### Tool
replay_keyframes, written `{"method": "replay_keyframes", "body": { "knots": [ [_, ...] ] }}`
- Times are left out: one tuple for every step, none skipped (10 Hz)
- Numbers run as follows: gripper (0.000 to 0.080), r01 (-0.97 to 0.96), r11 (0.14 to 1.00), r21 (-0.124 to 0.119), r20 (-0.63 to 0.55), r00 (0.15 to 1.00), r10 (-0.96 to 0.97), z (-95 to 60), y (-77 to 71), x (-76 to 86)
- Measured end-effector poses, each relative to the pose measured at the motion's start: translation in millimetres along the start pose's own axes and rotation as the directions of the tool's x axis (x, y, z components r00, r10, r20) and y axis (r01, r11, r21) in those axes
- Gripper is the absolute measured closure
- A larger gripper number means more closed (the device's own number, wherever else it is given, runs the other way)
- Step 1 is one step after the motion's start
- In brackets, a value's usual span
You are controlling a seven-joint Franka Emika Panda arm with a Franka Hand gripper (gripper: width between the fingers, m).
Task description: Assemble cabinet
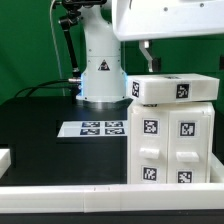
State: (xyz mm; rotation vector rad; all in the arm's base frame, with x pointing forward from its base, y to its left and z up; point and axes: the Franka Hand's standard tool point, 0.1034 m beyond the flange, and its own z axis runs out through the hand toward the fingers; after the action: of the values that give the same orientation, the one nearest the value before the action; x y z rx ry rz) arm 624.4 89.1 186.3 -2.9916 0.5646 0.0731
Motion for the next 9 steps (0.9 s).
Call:
{"method": "replay_keyframes", "body": {
  "knots": [
    [0.0003, 0.059, 0.998, 0.0, 0.0, 0.998, -0.059, 0.1, -0.1, -0.1],
    [0.0003, 0.116, 0.993, -0.001, 0.0, 0.993, -0.116, 0.3, 0.2, -0.1],
    [0.0003, 0.217, 0.976, -0.001, 0.0, 0.976, -0.217, 0.4, 0.4, 0.0],
    [0.0003, 0.279, 0.96, -0.001, 0.001, 0.96, -0.279, 0.4, 0.6, 0.0],
    [0.0003, 0.349, 0.937, -0.002, 0.001, 0.937, -0.349, 0.5, 1.0, 0.1],
    [0.0003, 0.458, 0.889, -0.002, 0.001, 0.889, -0.458, 0.6, 1.1, 0.0],
    [0.0003, 0.58, 0.814, -0.009, 0.004, 0.814, -0.58, 1.0, 0.4, -0.7],
    [0.0003, 0.686, 0.727, -0.012, 0.006, 0.727, -0.686, 0.9, 0.6, -0.5],
    [0.0003, 0.759, 0.651, -0.012, 0.006, 0.651, -0.759, 0.1, 2.2, 0.9]
  ]
}}
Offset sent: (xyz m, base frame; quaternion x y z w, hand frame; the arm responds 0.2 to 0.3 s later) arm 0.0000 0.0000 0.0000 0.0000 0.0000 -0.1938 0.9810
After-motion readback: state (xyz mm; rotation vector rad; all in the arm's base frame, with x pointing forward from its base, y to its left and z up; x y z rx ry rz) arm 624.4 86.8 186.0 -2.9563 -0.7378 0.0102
